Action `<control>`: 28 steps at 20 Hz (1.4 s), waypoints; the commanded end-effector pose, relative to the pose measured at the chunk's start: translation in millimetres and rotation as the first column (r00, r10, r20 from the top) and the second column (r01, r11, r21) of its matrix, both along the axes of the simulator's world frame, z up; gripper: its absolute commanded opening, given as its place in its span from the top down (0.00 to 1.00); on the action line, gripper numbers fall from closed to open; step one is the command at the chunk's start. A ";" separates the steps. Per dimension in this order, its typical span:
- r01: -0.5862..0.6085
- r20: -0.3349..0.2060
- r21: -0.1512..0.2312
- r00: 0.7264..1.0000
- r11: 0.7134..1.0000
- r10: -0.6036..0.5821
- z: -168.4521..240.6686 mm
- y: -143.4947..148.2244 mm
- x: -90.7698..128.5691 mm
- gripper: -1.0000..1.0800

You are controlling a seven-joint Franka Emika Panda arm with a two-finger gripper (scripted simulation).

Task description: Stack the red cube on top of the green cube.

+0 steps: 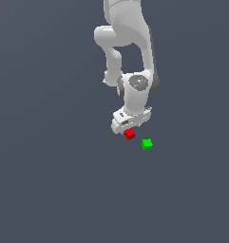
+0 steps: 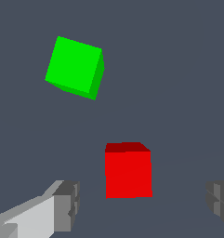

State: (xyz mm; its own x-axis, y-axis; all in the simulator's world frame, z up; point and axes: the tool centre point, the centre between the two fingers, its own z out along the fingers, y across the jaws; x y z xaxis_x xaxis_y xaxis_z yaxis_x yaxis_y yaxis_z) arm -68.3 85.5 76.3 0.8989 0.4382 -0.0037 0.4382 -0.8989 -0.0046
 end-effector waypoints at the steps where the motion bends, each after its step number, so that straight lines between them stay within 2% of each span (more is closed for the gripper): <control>1: -0.031 0.005 -0.001 1.000 1.000 0.031 -4.9 4.1 -3.9 0.04; 14: -0.038 0.005 -0.002 0.999 0.999 0.038 -9.6 4.5 -5.0 0.04; 28: -0.035 0.005 -0.003 0.999 0.999 0.035 -56.1 3.8 -4.9 0.04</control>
